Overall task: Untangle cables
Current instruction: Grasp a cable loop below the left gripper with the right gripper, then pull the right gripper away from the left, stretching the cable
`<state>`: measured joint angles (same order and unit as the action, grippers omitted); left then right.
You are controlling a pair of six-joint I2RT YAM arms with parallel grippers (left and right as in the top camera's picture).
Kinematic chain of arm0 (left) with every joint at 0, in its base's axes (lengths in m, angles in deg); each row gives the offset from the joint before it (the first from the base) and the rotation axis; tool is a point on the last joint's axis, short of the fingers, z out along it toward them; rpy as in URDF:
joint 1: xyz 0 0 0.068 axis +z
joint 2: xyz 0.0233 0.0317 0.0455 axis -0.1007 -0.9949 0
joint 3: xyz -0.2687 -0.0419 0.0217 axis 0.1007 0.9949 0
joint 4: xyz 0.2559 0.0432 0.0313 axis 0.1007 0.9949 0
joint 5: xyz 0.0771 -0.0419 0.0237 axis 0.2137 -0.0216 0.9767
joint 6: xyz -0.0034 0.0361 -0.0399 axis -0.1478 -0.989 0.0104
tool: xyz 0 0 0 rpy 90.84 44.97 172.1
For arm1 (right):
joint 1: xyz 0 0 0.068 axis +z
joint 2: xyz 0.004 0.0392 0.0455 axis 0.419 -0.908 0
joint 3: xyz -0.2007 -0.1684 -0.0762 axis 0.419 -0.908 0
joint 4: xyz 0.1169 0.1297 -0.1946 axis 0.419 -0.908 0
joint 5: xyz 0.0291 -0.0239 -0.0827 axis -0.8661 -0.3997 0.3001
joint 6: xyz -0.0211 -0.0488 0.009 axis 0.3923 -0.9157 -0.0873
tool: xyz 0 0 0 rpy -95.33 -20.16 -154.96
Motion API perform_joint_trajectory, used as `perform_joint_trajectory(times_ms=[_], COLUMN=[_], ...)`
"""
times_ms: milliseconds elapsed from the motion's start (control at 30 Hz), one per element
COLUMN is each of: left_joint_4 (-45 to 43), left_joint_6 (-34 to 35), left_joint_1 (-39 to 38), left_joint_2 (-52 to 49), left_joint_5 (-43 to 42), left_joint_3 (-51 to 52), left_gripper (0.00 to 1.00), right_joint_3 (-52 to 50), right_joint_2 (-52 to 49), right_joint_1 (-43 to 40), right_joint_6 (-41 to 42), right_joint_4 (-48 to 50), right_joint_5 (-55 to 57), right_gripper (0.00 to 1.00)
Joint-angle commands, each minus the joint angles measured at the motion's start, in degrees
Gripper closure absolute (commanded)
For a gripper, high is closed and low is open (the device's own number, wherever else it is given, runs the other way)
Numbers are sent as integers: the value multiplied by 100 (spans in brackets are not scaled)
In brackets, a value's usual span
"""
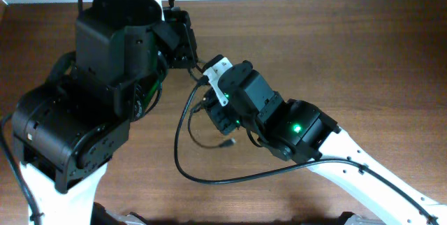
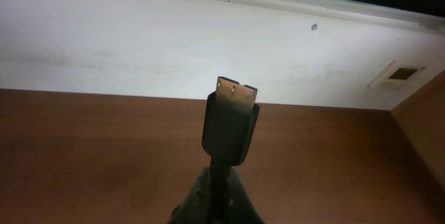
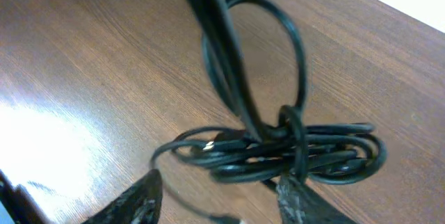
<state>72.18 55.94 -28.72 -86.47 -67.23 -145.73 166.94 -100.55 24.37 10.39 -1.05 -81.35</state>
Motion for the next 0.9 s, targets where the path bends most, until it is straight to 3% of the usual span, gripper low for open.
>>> perform_joint_trajectory(times_ms=[0,633,667,700,733,867], left_joint_4=[-96,-378,-374,-367,-354,-306], left_joint_6=[-72,-116,-118,-118,-120,-205], left_joint_1=[4,4,2,4,4,4], left_joint_2=[57,275,306,306,306,306], left_joint_5=[61,-201,-201,-199,-199,-197], left_joint_3=[-28,-35,-35,-35,-35,-33], left_gripper=[100,100,100,100,100,100], right_joint_3=[-15,-15,-15,-15,-15,-15], right_joint_2=[-109,-153,-153,-153,-153,-153], right_joint_1=[46,46,46,44,46,46], right_joint_6=[28,26,26,26,26,4], right_joint_4=[37,70,76,85,83,79], right_joint_5=[-15,-15,-15,-13,-13,24], right_gripper=[50,52,53,86,96,96])
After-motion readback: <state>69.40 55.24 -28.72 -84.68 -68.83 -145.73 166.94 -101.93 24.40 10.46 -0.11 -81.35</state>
